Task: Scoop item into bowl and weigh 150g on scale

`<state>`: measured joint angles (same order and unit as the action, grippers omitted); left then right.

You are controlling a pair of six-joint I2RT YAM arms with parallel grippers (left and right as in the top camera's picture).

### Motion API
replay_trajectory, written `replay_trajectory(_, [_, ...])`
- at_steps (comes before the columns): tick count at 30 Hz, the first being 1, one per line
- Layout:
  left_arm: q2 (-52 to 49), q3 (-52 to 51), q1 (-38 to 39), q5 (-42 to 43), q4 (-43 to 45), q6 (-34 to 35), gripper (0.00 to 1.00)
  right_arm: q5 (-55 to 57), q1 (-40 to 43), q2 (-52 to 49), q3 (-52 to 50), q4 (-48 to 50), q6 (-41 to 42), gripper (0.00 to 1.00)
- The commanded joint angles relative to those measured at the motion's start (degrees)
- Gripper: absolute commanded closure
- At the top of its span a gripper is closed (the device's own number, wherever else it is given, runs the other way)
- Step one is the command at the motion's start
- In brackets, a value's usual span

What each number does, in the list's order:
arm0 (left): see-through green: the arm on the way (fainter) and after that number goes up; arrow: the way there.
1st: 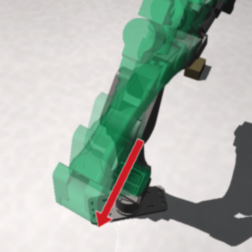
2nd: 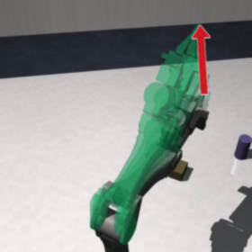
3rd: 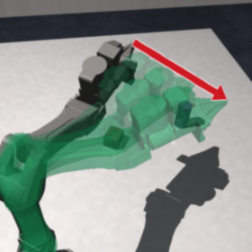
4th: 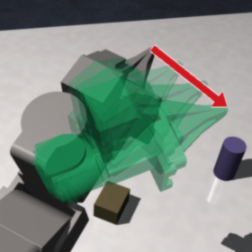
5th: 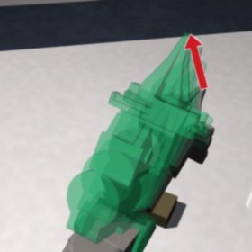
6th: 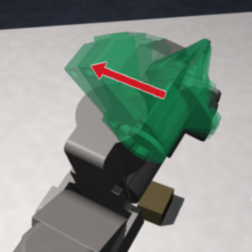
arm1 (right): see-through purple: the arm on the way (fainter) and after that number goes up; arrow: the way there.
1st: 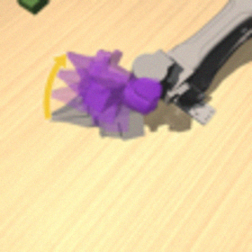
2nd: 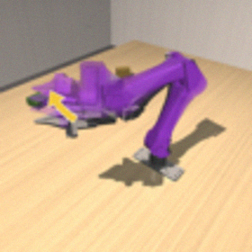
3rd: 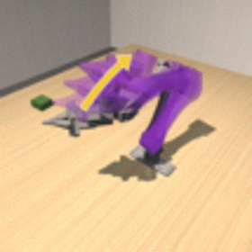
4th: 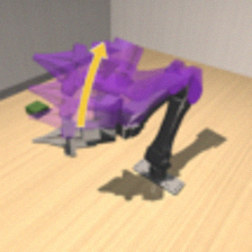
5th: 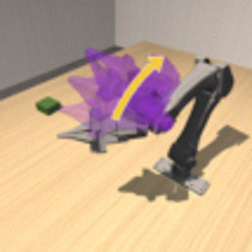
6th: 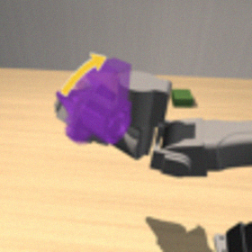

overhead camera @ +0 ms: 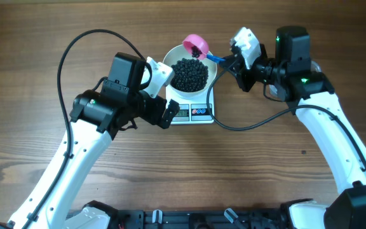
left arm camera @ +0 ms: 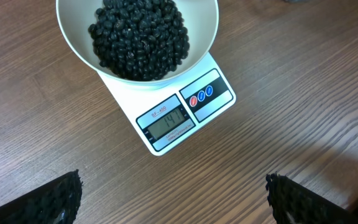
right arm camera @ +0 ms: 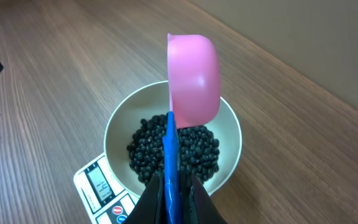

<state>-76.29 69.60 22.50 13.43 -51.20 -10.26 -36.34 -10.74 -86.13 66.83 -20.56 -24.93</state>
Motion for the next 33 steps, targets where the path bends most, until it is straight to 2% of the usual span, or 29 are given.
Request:
replay_trajectory(1, [0.2, 0.9, 0.3, 0.9, 0.1, -0.9, 0.00, -0.5, -0.3, 0.8, 0.3, 0.4, 1.0, 0.96])
replay_trajectory(13, [0.2, 0.9, 0.3, 0.9, 0.1, -0.9, 0.00, -1.9, -0.3, 0.8, 0.3, 0.2, 1.0, 0.96])
replay_trajectory(19, [0.2, 0.9, 0.3, 0.9, 0.1, -0.9, 0.00, -7.0, -0.3, 0.8, 0.3, 0.3, -3.1, 0.96])
replay_trajectory(33, [0.2, 0.9, 0.3, 0.9, 0.1, -0.9, 0.00, -3.5, -0.3, 0.8, 0.3, 0.3, 3.3, 0.96])
